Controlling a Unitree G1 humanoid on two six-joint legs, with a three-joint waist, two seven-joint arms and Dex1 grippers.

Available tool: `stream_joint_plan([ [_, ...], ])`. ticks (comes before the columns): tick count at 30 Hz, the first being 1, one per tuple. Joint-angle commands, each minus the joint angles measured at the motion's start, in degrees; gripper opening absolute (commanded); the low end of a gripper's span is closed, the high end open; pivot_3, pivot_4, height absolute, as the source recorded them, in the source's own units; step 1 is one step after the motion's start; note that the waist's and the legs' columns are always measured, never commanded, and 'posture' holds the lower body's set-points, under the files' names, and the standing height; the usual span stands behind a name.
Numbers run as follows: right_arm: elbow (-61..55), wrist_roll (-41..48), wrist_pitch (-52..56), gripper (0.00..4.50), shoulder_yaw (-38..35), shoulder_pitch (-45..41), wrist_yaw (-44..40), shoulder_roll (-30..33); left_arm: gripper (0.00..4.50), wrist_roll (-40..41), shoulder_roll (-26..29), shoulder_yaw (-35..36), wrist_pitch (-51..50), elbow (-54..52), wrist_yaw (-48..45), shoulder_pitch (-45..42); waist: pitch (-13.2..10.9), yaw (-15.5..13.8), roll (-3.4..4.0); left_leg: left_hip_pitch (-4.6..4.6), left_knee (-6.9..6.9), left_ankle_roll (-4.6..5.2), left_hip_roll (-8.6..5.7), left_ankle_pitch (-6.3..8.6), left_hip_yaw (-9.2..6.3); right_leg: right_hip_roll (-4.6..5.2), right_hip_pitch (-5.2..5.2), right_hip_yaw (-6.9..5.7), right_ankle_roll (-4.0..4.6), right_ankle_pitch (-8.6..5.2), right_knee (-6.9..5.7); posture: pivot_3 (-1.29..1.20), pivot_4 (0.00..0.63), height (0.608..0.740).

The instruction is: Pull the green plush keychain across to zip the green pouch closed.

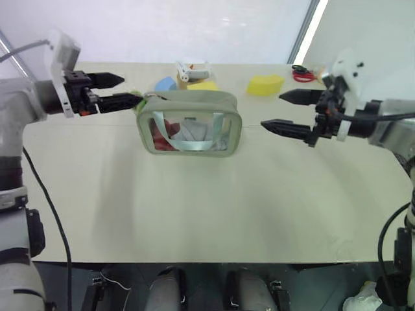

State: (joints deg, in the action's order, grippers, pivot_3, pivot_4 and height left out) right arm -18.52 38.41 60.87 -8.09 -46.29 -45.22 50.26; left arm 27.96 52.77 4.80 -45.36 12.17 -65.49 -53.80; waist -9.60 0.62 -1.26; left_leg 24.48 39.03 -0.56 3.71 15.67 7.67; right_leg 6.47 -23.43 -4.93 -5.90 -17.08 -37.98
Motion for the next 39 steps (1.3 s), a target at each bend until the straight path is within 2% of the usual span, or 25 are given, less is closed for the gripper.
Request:
stream_joint_plan([
  [1,-0.13,-0.79,-1.72,4.45,0.18,-0.38,0.39,0.13,4.50,-2.22,0.76,-0.46,3.81,1.23,-0.66,0.17,-0.01,0.00,-0.01,0.01,0.00,0.00,0.00,0.00,0.00,0.00,-0.01,0.00,0.00,0.00,0.00,0.00,0.150,0.740],
  [7,-0.75,-2.04,-3.44,4.45,1.52,0.01,-0.30,1.57,4.50,-4.64,2.70,-0.37,6.69,5.32,-1.77,-0.98,-0.01,0.03,-0.02,0.05,0.04,0.00,0.00,0.00,0.03,0.00,-0.05,0.00,0.00,0.00,-0.01,0.00,0.150,0.740],
  [10,0.63,-3.83,-5.30,4.45,3.68,-1.51,0.04,0.39,4.50,-4.81,2.11,0.15,7.24,5.87,-0.93,-0.71,-0.01,0.04,-0.02,0.04,0.04,0.00,0.00,0.00,0.03,0.00,-0.05,0.00,0.00,0.00,-0.01,0.00,0.150,0.740],
  [19,10.27,-11.66,-14.40,4.45,15.49,-12.47,-2.10,-10.06,4.50,-0.25,1.17,2.71,1.22,2.32,-0.20,-0.79,-0.01,0.28,-0.01,0.06,0.04,0.00,0.02,0.00,0.06,0.00,-0.12,0.02,0.00,0.00,-0.09,0.00,0.150,0.740],
  [24,22.64,-17.96,-21.86,4.45,22.00,-16.66,-5.07,-16.99,4.50,5.12,0.65,2.84,-3.03,-10.53,-2.01,4.73,-0.01,0.15,-0.01,0.08,0.06,0.00,0.02,0.00,0.03,0.01,-0.07,0.02,0.00,0.00,-0.11,0.00,0.150,0.740],
  [29,31.22,-23.75,-28.15,4.45,26.04,-18.09,-7.91,-20.64,4.50,6.39,-0.50,4.28,-4.63,-13.27,1.78,6.42,-0.02,0.26,-0.01,0.07,0.06,0.00,0.02,-0.01,0.02,0.01,-0.06,0.02,0.00,0.00,-0.13,0.00,0.150,0.740],
  [31,32.94,-24.57,-28.49,3.95,25.80,-18.52,-7.94,-21.87,4.50,6.50,-0.01,4.34,-4.44,-14.41,2.08,7.76,-0.02,0.36,-0.01,0.07,0.05,0.00,0.02,-0.01,0.02,0.01,-0.07,0.02,0.00,0.00,-0.15,0.00,0.150,0.740],
  [32,33.24,-25.05,-28.79,3.55,25.78,-18.74,-8.43,-22.12,4.50,6.72,0.27,4.64,-4.63,-14.80,2.33,8.14,-0.02,0.41,-0.01,0.07,0.04,0.00,0.02,-0.01,0.02,0.00,-0.08,0.02,0.00,0.00,-0.15,0.00,0.150,0.740],
  [38,33.25,-29.22,-34.06,0.42,25.84,-19.12,-9.13,-22.61,4.50,7.04,0.45,5.69,-4.37,-15.07,4.17,9.11,-0.02,0.42,0.00,0.07,0.05,-0.02,0.03,-0.01,0.02,-0.01,-0.08,0.02,0.00,0.00,-0.15,0.00,0.150,0.740],
  [39,32.73,-29.67,-34.61,0.11,25.72,-19.19,-9.09,-22.75,4.50,6.79,0.61,5.64,-4.08,-14.68,4.21,8.88,-0.02,0.42,0.00,0.07,0.05,-0.02,0.03,-0.01,0.02,-0.01,-0.08,0.02,0.00,0.00,-0.15,0.00,0.150,0.740],
])
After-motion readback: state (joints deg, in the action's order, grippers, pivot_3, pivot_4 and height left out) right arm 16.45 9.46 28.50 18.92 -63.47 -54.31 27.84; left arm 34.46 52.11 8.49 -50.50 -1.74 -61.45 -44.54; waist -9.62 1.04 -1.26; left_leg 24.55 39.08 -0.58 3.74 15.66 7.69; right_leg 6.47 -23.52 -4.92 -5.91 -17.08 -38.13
